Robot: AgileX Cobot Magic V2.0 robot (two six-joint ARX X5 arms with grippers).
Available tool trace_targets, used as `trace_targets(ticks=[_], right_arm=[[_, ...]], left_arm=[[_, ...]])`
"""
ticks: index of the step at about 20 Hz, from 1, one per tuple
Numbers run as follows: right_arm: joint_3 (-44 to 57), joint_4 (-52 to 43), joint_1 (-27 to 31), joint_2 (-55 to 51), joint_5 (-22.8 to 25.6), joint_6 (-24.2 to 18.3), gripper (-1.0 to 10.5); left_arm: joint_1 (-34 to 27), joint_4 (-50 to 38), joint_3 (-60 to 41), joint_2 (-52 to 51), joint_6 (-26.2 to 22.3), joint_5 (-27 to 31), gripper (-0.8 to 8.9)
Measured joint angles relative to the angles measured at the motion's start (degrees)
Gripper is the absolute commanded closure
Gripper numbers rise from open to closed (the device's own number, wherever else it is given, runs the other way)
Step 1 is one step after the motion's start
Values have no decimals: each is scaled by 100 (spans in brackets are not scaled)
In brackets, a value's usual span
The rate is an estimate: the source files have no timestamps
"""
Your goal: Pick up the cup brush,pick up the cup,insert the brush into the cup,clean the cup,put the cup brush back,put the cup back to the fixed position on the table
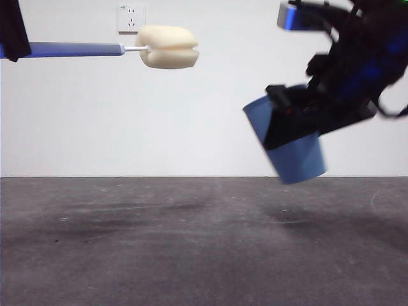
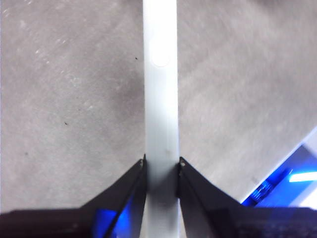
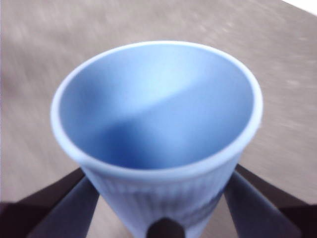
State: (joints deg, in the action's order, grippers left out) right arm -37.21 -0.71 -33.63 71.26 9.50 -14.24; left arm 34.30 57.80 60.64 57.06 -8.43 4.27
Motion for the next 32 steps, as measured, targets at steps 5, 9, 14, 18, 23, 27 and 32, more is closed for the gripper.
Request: trace_targets(ticks=[5, 9, 14, 18, 23, 27, 32], right_arm=[[-734, 2391, -345, -170, 1248, -1397, 963], [-789, 2903, -774, -170, 1834, -2483, 964], [-789, 3023, -1158, -170, 2227, -3084, 964], [-789, 3091, -1467, -170, 2367, -3362, 964], [-791, 3110, -1628, -170, 2389, -3464, 964], [-791, 3108, -1888, -136, 2481, -3501, 964], [-796, 3112, -2420, 90, 2546, -3512, 964]], left_arm=[[90, 404, 0, 68, -951, -247, 822], [455, 525, 0, 260, -1307, -299, 822], [942, 603, 0, 660, -1364, -299, 822], [1167, 448, 0, 848, -1353, -299, 822], [1388, 243, 0, 1108, -1185, -306, 822], [1554, -131, 0, 1224, -918, -332, 822], [1816, -481, 0, 1663, -577, -433, 822]])
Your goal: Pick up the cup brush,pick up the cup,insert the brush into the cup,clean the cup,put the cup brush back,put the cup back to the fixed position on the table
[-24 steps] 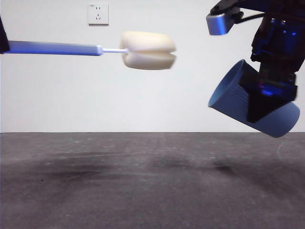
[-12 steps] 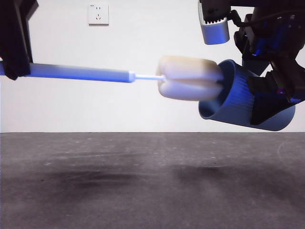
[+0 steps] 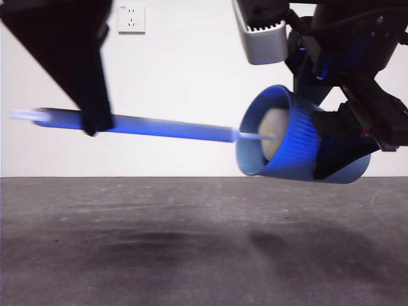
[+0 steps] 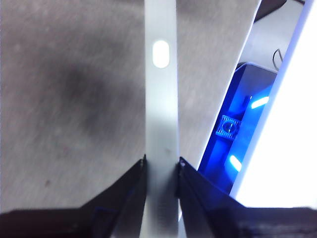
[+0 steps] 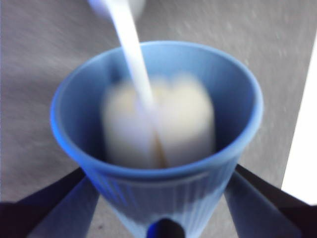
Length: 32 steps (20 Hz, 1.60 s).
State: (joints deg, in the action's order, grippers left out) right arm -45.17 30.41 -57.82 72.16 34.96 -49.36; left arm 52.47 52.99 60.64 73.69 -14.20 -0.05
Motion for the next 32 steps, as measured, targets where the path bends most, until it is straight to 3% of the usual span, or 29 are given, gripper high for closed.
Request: trace_targets(ticks=[6, 16, 27, 32], right_arm=[[0, 42, -164, 66, 219, 33, 963], [-4, 219, -181, 66, 267, 223, 964], [-4, 129, -179, 66, 271, 223, 963], [-4, 127, -173, 66, 269, 223, 964]], left_arm=[[195, -219, 0, 44, 446, 11, 822], [208, 1384, 0, -793, 702, 334, 822], [214, -339, 0, 214, 745, -168, 822], [214, -282, 0, 278, 785, -142, 822]])
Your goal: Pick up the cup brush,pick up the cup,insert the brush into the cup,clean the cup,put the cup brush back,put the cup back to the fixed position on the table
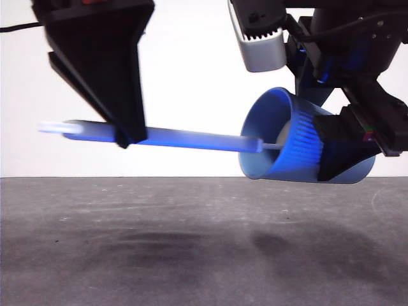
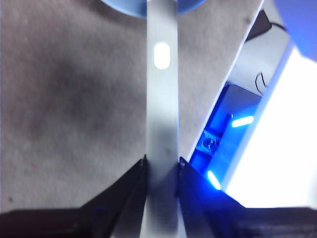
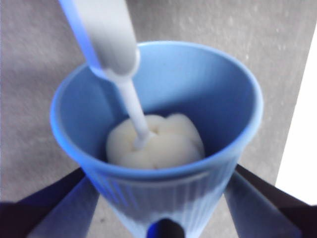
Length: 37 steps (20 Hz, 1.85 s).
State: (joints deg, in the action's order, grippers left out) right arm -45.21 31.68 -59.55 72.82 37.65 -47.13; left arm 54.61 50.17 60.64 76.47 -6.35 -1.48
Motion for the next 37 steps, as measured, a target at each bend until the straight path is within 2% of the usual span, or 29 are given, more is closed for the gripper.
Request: trace_targets(ticks=[4, 8, 12, 15, 18, 22, 24, 26, 31, 37], right_arm=[[0, 2, -11, 0, -17, 85, 963], [0, 24, -11, 0, -13, 597, 963], [0, 46, -11, -9, -13, 1062, 963], [0, 44, -11, -173, -11, 1670, 963], [0, 4, -11, -549, -11, 2496, 963], [0, 4, -11, -1239, -26, 3947, 963], [0, -4, -11, -1668, -179, 4590, 963], [0, -160, -11, -2092, -358, 5003, 963], [0, -691, -11, -3152, -765, 5362, 963], [0, -575, -11, -3904, -767, 5407, 963]], left_arm=[[0, 750, 0, -380, 0, 444, 822], [-7, 1508, 0, -1108, 52, 695, 822], [-13, 2151, 0, -1884, 376, 841, 822], [-17, 2575, 0, -2295, 782, 1156, 822], [-17, 2520, 0, -2566, 1338, 1572, 822], [-129, 1856, -70, -2590, 2557, 2623, 822], [-304, 1128, -328, -2531, 3080, 2660, 822], [-461, 367, -612, -2304, 3390, 2656, 822], [-778, -1060, -791, -1152, 3707, 2575, 822], [-1167, -2461, -791, 612, 3751, 1880, 822]])
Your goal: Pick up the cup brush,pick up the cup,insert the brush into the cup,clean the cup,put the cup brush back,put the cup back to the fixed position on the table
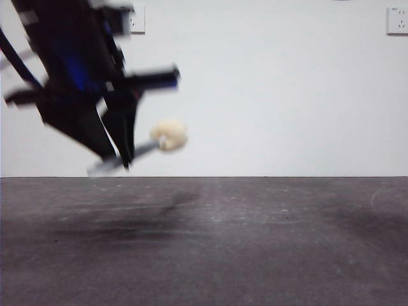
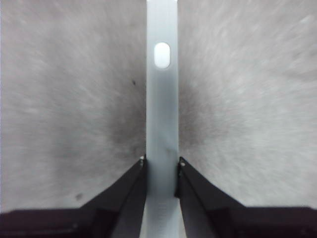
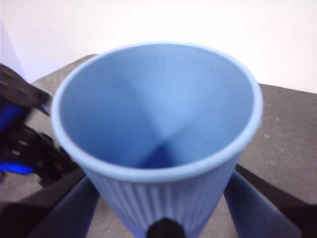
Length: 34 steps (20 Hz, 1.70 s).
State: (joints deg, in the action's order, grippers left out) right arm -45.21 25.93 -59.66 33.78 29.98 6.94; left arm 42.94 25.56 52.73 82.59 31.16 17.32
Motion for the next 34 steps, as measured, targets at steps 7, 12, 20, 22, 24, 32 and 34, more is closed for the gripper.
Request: trace_targets(ticks=[7, 12, 20, 22, 24, 32, 34], right_arm=[[0, 448, 0, -116, -2, 85, 963], [0, 446, 0, -116, 0, 195, 963], [0, 444, 0, -61, 2, 299, 963], [0, 407, 0, 81, 13, 297, 963], [0, 179, 0, 352, 22, 297, 963], [411, -1659, 780, 1790, -127, 140, 963], [706, -2227, 1241, 2100, -612, 140, 963]], left_arm=[[-422, -739, 0, 1110, 42, -258, 822], [-505, -929, 0, 1390, 42, -293, 822], [-505, -962, 9, 1484, 42, -354, 447], [-505, -911, 24, 1497, 39, -483, 340], [-498, -892, 46, 1486, 37, -645, 342], [-501, -369, -15, 474, -232, -861, 342], [-501, -109, -15, -83, -380, -1005, 342]])
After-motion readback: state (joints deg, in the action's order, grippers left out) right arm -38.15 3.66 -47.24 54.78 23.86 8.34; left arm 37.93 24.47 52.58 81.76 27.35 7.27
